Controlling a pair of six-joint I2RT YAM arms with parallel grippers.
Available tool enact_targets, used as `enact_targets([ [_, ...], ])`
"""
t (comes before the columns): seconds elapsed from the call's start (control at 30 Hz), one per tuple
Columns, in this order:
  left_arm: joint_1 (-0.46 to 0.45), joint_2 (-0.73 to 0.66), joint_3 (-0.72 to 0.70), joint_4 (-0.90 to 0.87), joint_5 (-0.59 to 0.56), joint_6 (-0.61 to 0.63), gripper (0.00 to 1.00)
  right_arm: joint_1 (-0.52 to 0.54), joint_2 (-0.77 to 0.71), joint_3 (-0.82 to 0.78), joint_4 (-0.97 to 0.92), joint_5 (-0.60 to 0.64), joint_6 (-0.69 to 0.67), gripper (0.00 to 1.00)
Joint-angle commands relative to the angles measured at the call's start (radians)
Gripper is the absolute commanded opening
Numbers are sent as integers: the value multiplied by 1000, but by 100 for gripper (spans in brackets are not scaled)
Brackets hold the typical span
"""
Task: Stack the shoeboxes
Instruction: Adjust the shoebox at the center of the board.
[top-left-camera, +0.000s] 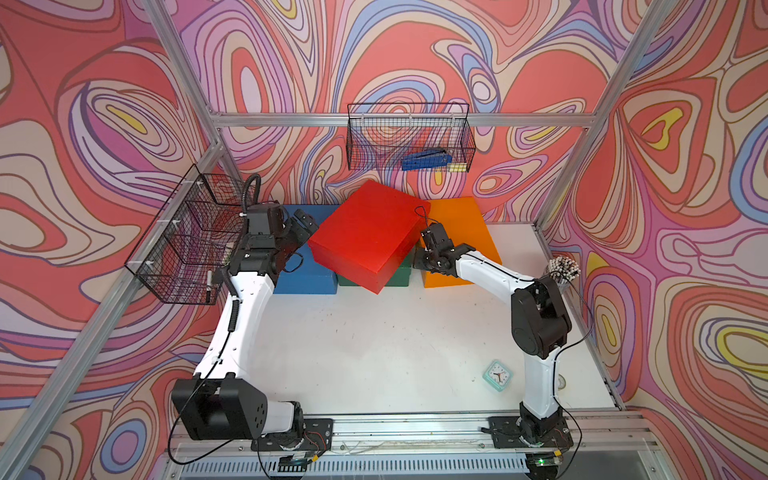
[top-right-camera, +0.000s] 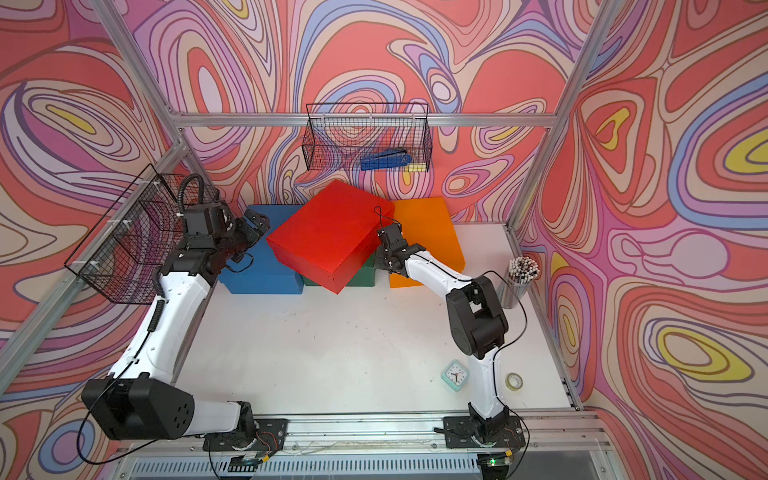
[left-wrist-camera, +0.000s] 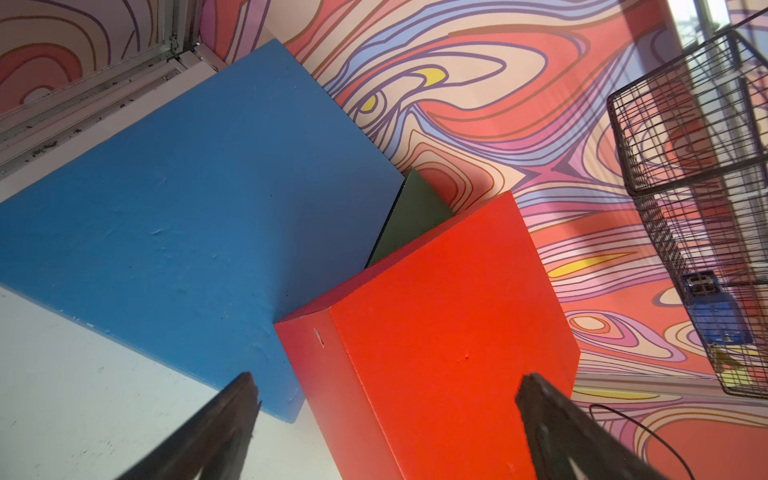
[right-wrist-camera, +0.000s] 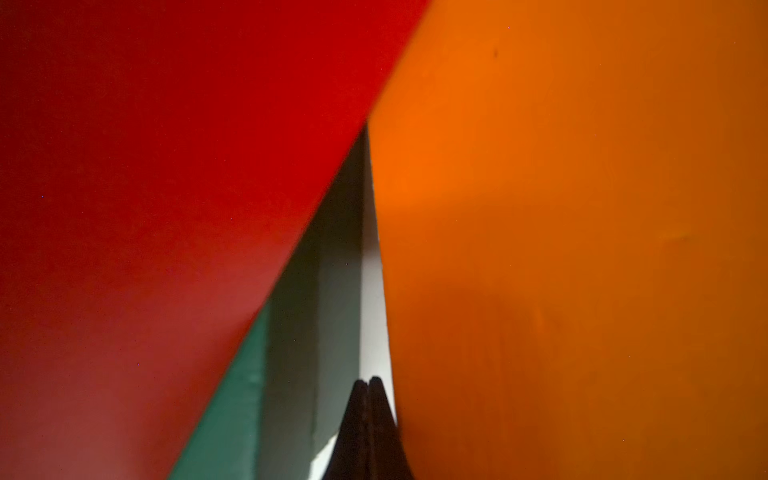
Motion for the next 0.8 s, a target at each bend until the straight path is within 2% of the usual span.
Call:
enact_targets([
  [0.0, 9, 12, -3, -11, 18, 0, 100, -22, -16, -32, -89, 49, -23, 0],
  [0.13, 10, 46, 16, 0, 29, 8, 100, -22, -23, -11, -84, 18, -41, 0],
  [0.27, 11, 91, 66, 14, -26, 59, 100, -30, -32, -8, -61, -25, -51, 0],
  [0.47, 15, 213, 162, 60, -50, 91, 99, -43, -63, -14, -7, -149, -47, 0],
  [0.67, 15, 361, 284, 79, -18, 98, 97, -42, -100, 16, 25, -202, -22, 0],
  [0.77, 15, 420, 328, 87, 34, 96, 95, -43, -87, 64, 24, -217, -23, 0],
])
